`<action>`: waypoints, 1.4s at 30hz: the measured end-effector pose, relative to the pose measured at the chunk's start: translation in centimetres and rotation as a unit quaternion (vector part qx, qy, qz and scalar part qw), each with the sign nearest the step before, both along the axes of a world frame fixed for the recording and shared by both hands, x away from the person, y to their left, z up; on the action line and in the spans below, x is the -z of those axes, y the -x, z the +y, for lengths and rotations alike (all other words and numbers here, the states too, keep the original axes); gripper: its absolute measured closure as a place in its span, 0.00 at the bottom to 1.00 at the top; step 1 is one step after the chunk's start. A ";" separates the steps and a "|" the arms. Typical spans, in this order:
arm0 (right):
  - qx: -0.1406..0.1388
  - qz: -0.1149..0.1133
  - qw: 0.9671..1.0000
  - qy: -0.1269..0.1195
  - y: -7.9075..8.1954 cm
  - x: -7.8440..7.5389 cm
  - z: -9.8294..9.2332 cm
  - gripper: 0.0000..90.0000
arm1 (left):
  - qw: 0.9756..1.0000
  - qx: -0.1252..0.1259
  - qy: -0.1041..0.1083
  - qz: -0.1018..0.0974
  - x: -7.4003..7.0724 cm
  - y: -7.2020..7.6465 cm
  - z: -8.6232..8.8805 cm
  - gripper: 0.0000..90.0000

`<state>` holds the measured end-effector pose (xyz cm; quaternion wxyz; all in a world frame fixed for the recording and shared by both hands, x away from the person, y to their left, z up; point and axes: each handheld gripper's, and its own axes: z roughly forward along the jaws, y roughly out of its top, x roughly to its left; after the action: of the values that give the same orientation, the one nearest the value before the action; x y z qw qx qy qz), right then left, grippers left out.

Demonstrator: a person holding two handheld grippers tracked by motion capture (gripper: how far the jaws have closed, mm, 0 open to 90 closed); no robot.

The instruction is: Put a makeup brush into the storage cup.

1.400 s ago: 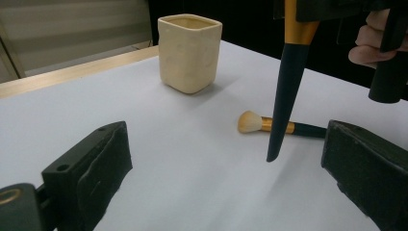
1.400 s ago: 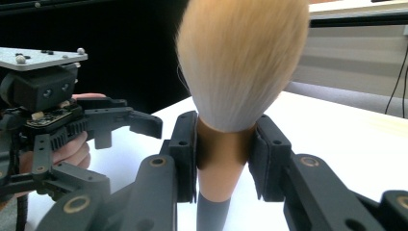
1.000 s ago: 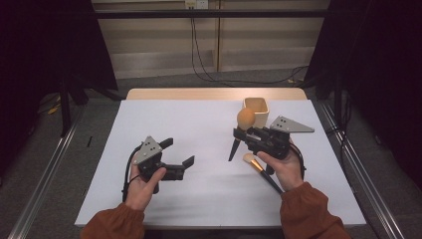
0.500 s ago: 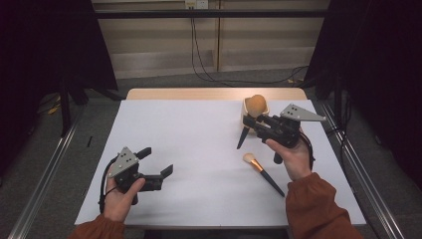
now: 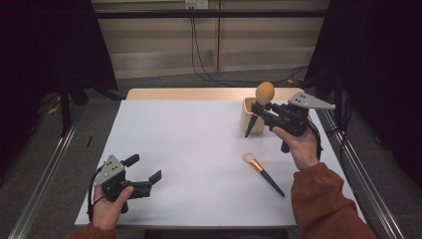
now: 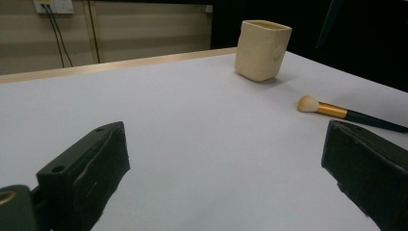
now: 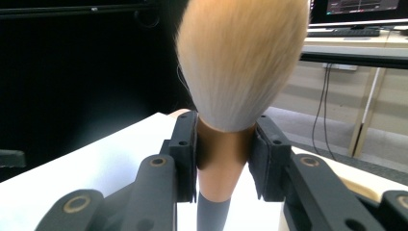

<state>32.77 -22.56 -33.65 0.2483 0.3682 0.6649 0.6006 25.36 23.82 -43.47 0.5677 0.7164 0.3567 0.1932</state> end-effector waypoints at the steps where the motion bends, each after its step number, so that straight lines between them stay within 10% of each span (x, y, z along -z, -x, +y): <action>1: 0.002 -0.001 1.000 0.001 -0.1 -0.2 -0.1 0.74 | 1.000 -0.003 0.002 0.004 0.1 0.1 0.0 0.03; 26: 0.064 -0.010 0.998 0.028 -5.7 -3.3 -1.5 0.74 | 1.000 -0.009 -0.013 -0.005 -0.1 0.5 0.5 0.03; 42: 0.087 -0.003 0.995 0.052 -8.1 -1.4 -0.9 0.74 | 1.000 0.000 -0.024 -0.014 -0.3 0.6 0.7 0.03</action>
<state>40.92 -23.43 -32.21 0.3205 0.4092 0.6601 0.5424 24.76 24.52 -43.17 0.5549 0.7271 0.3443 0.2119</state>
